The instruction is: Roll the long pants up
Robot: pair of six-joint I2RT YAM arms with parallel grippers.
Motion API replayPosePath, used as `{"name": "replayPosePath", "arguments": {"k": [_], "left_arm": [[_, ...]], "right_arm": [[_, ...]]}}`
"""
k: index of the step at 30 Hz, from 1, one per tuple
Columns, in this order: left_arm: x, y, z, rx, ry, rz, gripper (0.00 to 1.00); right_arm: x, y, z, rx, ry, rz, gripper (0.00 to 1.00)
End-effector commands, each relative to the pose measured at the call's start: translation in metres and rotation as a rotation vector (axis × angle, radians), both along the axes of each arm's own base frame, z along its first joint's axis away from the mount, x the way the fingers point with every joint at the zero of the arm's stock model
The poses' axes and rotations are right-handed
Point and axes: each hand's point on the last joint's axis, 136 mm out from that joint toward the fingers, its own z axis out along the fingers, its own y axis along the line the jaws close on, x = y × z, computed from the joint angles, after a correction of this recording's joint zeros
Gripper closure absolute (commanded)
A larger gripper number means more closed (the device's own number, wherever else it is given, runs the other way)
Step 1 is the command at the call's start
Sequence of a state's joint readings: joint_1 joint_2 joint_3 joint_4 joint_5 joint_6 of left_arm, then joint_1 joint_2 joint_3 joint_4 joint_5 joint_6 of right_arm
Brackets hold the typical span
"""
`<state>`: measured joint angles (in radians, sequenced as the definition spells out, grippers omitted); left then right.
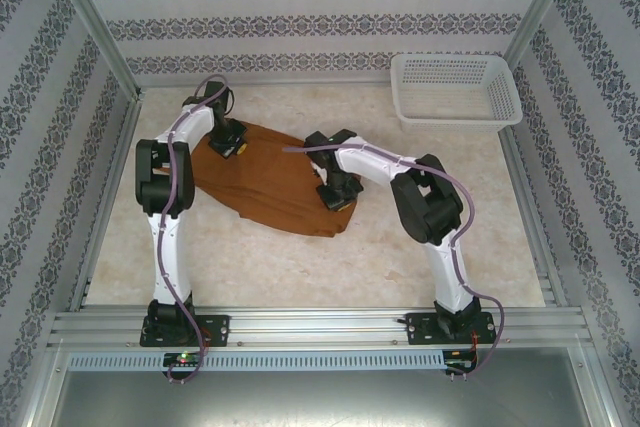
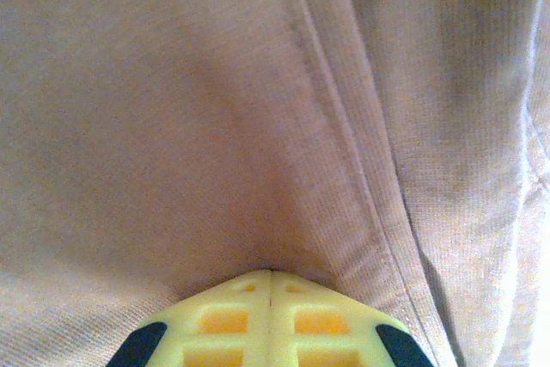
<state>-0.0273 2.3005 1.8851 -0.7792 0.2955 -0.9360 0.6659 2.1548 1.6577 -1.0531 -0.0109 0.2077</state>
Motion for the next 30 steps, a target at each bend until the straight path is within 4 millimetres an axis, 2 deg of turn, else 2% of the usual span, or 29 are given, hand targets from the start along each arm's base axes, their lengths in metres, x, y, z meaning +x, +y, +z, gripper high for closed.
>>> {"name": "replayPosePath", "arguments": {"k": [1, 5, 12, 18, 21, 24, 28, 30], "left_arm": [[0.002, -0.005, -0.003, 0.003, 0.005, -0.035, 1.00], [0.007, -0.014, -0.005, -0.028, -0.007, -0.050, 1.00], [0.009, -0.051, -0.016, -0.070, -0.010, -0.107, 1.00], [0.017, -0.083, -0.015, -0.105, -0.029, -0.163, 1.00], [0.020, -0.095, -0.007, -0.113, -0.035, -0.198, 1.00], [0.022, -0.092, 0.017, -0.097, -0.070, -0.220, 1.00], [0.013, -0.072, 0.068, -0.001, -0.103, -0.258, 1.00], [-0.002, -0.052, 0.095, 0.105, -0.102, -0.257, 0.87]], "right_arm": [[-0.025, 0.025, 0.011, 0.082, 0.041, -0.017, 1.00], [-0.043, 0.065, 0.017, 0.178, 0.060, -0.005, 1.00], [-0.077, 0.137, 0.018, 0.287, 0.109, 0.066, 1.00], [-0.091, 0.164, 0.027, 0.362, 0.120, 0.082, 1.00], [-0.085, 0.160, 0.041, 0.352, 0.077, 0.104, 1.00], [-0.063, 0.132, 0.060, 0.298, 0.002, 0.112, 1.00], [-0.023, 0.083, 0.081, 0.267, -0.068, 0.070, 1.00], [-0.003, 0.058, 0.086, 0.247, -0.101, 0.036, 1.00]]}}
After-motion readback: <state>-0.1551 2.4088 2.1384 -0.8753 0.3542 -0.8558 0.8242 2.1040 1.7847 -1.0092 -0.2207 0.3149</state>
